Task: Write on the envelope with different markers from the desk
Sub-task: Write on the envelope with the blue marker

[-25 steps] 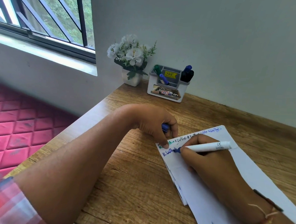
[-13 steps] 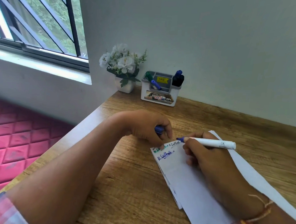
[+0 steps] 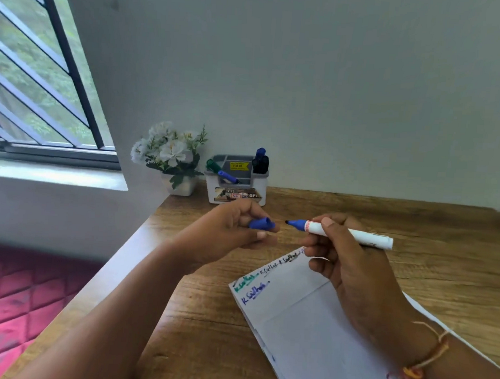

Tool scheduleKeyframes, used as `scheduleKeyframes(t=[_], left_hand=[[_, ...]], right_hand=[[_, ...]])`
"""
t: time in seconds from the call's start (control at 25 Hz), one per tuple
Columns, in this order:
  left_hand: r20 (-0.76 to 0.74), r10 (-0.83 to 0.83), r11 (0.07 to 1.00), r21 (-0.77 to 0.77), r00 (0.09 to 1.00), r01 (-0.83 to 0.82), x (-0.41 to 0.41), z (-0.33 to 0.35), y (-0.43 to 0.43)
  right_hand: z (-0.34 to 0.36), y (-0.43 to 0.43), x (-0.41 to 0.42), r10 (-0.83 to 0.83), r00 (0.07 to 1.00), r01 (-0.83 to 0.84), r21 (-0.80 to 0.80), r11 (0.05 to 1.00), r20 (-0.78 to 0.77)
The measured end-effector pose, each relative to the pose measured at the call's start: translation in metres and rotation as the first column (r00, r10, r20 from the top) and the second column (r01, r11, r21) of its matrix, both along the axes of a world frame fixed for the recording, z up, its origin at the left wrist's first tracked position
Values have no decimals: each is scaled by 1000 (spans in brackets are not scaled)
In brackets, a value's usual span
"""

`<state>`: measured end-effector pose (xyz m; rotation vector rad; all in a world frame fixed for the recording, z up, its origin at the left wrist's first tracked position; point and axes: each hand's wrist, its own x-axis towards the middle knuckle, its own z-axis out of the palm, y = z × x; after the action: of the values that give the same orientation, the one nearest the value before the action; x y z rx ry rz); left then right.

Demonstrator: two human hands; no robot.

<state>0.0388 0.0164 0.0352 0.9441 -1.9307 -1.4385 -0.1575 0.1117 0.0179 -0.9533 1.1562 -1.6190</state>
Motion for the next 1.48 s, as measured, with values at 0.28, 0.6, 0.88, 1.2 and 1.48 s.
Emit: scheduleKeyframes(t=[0.28,0.6,0.88,1.2,1.48], left_hand=[[35,-10,999,-34,999,11,-4,-1,3],[68,-45,998,-50,997,49,-4,1,8],[20,-87,996,-21,996,88,-5,-1,11],[-96,-7,1000,-10,995,6,-7,-3,8],[-211,78,993,109,974,-56,-8,-9,3]], right_hand=[[-3,0,-4,74,989,-75,-3,997,-130],[-7,-1,-3,138,985,-132,59,989,-105],[-3,0,-4,102,987,-104,-4,995,-125],[0,-4,-7,213,974,-213,7,977,-77],[-1,-9,-19,57,975,-48,51,998,-214]])
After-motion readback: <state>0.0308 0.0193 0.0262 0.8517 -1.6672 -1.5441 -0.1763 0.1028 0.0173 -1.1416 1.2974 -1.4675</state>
